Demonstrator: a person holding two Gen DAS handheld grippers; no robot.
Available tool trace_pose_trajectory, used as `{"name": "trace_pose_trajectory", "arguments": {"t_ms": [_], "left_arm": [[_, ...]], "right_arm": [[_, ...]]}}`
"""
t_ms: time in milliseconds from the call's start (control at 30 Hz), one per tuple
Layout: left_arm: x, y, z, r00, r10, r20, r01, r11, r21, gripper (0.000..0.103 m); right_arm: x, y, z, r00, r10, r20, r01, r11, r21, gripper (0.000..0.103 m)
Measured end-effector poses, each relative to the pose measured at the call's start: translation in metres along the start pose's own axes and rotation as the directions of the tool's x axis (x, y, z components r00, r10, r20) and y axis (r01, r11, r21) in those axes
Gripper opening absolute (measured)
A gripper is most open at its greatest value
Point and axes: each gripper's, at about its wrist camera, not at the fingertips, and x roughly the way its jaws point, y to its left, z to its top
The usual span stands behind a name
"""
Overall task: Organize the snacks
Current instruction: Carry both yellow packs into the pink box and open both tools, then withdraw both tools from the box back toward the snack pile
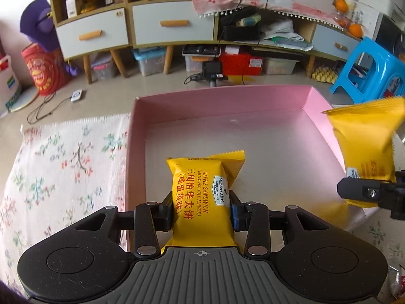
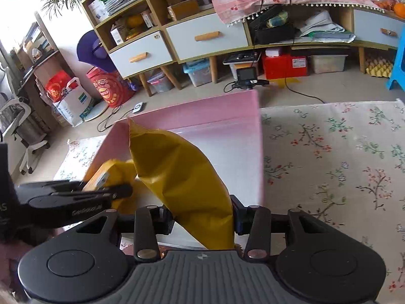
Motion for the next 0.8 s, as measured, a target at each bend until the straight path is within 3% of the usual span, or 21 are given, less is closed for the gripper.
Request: {"name": "trace_pose_trajectory", "arguments": {"t_ms": [167, 200, 400, 533, 800], "left_arm": [[-0.007, 0.002, -0.004, 0.999, 0.002, 0.047, -0.002, 1.0, 0.008, 0.047], [-0.01, 0.001, -0.004, 0.998, 0.003, 0.056, -0.004, 1.0, 0.007, 0.056], [-0.038, -0.004, -0.006, 0.995, -0.004, 0.102, 0.002, 1.0, 0.012, 0.075], [-0.059, -0.006, -0.014, 0.995, -0.006, 0.105, 0.005, 1.0, 0.006, 0.081], [-0.093, -0.005, -0.037, 0.995, -0.016, 0.103, 0.014, 1.0, 0.014, 0.094]], "right_arm": [[-0.003, 0.0, 0.002, 1.0, -0.009, -0.009, 0.009, 1.0, 0.011, 0.035], [-0.004, 0.001, 0.003, 1.0, -0.012, -0.008, 0.012, 1.0, 0.017, 0.039], [-0.019, 0.007, 0.009, 1.0, -0.03, 0.006, 0.03, 0.999, 0.03, 0.063], [-0.038, 0.014, 0.01, 0.999, -0.039, 0.026, 0.039, 0.999, 0.005, 0.079], [-0.071, 0.038, 0.001, 0.995, -0.077, 0.067, 0.083, 0.992, -0.097, 0.091]]}}
